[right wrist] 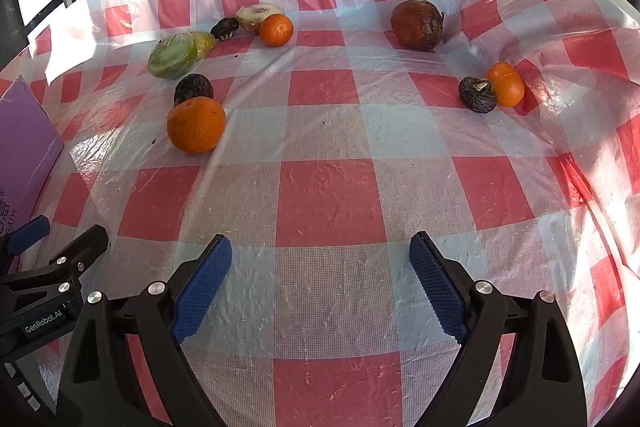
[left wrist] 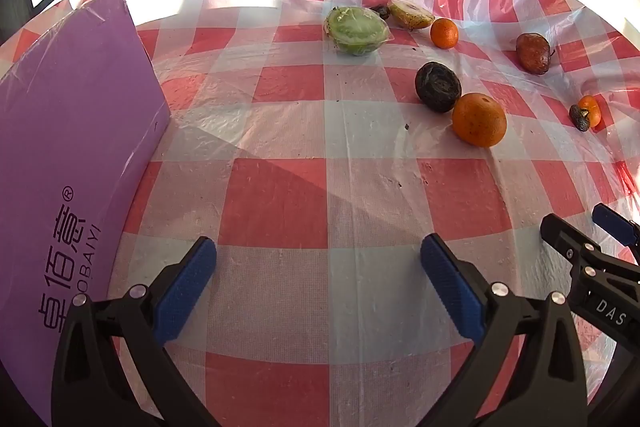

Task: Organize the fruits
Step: 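Grasp the dark round fruit with the left tool while the right tool grasps an orange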

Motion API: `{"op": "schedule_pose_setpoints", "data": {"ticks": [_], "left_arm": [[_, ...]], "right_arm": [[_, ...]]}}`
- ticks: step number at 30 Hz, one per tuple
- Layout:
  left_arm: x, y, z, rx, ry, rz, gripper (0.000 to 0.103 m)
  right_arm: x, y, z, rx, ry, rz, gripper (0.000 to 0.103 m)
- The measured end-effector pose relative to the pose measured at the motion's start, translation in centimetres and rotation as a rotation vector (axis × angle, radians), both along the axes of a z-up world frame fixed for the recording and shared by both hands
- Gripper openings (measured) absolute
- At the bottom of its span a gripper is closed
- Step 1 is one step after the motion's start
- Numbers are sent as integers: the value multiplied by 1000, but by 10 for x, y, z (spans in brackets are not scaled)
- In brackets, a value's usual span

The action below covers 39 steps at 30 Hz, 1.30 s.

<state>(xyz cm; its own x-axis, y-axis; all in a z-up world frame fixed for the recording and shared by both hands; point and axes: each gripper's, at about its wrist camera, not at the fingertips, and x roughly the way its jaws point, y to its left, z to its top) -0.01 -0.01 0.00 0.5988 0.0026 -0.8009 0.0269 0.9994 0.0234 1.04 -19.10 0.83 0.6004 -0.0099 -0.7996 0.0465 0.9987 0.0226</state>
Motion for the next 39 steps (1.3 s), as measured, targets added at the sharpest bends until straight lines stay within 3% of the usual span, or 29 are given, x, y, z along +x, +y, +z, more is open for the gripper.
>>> {"op": "schedule_pose_setpoints", "data": {"ticks": [17,24,30,33,37,39], "left_arm": [[0,0,0,-2,2,0,102],[3,1,-1,2,28,-24,102],[-20,8,0,1,47,48,102],[-25,12,2,0,65,70,102],[-13,12,3,-4,118,66,102],[-3,8,4,5,122,54,102]], "right_arm": [[2,0,0,1,2,-8,88],[23,23,1,8,24,200,88],[61,51,3,7,33,313,86],[80,65,4,-31,16,357,79],[91,64,7,-24,13,403,40],[84,53,8,-17,17,400,39]]}}
